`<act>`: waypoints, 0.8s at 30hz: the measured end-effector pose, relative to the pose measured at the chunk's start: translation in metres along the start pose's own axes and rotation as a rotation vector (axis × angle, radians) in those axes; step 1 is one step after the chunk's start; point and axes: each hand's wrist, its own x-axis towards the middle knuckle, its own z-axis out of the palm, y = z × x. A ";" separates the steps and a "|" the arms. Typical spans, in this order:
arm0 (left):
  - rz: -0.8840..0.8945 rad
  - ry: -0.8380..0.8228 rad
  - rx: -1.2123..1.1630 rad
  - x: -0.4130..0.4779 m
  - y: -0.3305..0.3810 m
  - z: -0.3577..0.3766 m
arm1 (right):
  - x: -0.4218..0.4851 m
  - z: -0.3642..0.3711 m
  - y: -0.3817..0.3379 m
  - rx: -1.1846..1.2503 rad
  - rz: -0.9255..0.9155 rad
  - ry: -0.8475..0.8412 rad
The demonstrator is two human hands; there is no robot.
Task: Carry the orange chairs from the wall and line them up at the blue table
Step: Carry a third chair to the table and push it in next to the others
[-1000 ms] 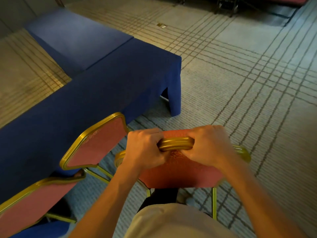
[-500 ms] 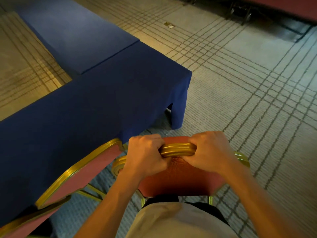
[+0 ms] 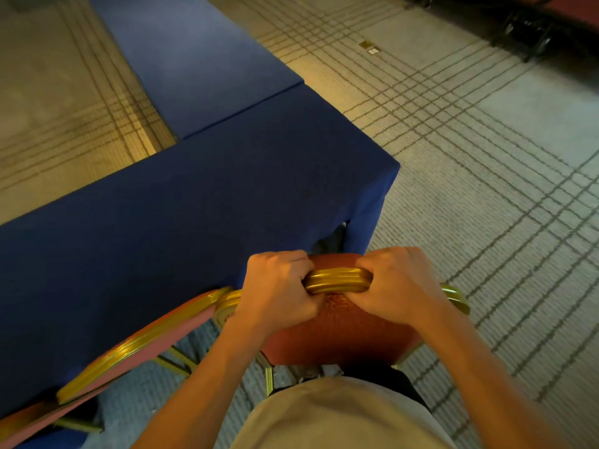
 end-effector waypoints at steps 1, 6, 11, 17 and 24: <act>-0.011 0.002 0.000 0.006 -0.001 0.005 | 0.007 0.004 0.006 0.009 -0.025 0.026; -0.096 0.019 0.030 0.037 -0.007 0.025 | 0.047 0.017 0.040 0.076 -0.131 0.082; -0.183 0.051 0.086 0.076 -0.011 0.043 | 0.096 0.024 0.077 0.150 -0.218 0.044; -0.251 0.093 0.171 0.112 -0.020 0.041 | 0.148 0.026 0.098 0.173 -0.317 0.024; -0.321 0.077 0.217 0.128 -0.036 0.051 | 0.192 0.033 0.103 0.123 -0.427 -0.044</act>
